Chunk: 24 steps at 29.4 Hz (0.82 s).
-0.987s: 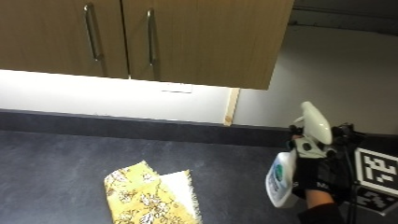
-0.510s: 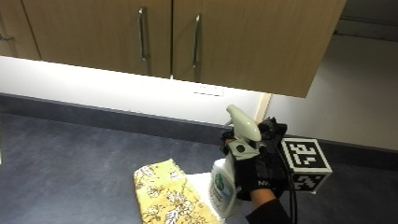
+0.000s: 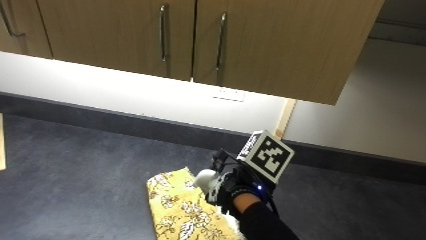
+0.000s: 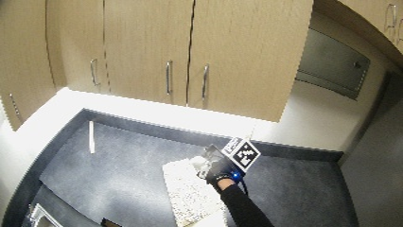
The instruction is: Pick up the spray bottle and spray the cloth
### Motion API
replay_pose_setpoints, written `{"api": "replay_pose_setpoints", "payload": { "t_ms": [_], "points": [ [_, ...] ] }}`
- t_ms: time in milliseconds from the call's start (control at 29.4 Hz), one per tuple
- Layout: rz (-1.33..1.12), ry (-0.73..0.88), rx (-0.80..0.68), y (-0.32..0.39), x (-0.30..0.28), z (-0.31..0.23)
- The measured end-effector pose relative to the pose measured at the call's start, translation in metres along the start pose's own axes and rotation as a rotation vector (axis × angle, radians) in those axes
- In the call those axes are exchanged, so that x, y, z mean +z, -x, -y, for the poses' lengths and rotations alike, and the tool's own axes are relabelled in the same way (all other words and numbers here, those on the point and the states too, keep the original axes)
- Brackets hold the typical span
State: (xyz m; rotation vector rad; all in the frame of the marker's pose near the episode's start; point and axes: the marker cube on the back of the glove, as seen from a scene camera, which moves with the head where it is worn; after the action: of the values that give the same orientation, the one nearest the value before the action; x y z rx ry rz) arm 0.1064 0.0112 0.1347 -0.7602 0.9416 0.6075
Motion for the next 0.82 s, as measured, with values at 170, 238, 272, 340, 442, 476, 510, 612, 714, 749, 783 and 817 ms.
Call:
{"api": "replay_pose_setpoints", "payload": {
  "t_ms": [170, 238, 272, 340, 442, 476, 510, 612, 714, 749, 783, 817],
  "points": [
    [-0.175, 0.13, 0.255, -0.025, 0.02, 0.02],
    [-0.212, 0.157, 0.318, -0.034, 0.025, 0.024],
    [-0.225, 0.159, 0.335, -0.037, 0.027, 0.025],
    [-0.245, 0.151, 0.364, -0.043, 0.031, 0.03],
    [-0.27, 0.156, 0.416, -0.05, 0.036, 0.034],
    [-0.278, 0.156, 0.432, -0.052, 0.037, 0.035],
    [-0.284, 0.15, 0.441, -0.054, 0.037, 0.036],
    [-0.264, 0.126, 0.416, -0.054, 0.036, 0.036],
    [-0.175, 0.104, 0.338, -0.048, 0.032, 0.029],
    [-0.131, 0.084, 0.304, -0.046, 0.03, 0.027],
    [-0.081, 0.059, 0.265, -0.044, 0.027, 0.026],
    [-0.026, 0.029, 0.223, -0.042, 0.023, 0.025]
  ]
}}
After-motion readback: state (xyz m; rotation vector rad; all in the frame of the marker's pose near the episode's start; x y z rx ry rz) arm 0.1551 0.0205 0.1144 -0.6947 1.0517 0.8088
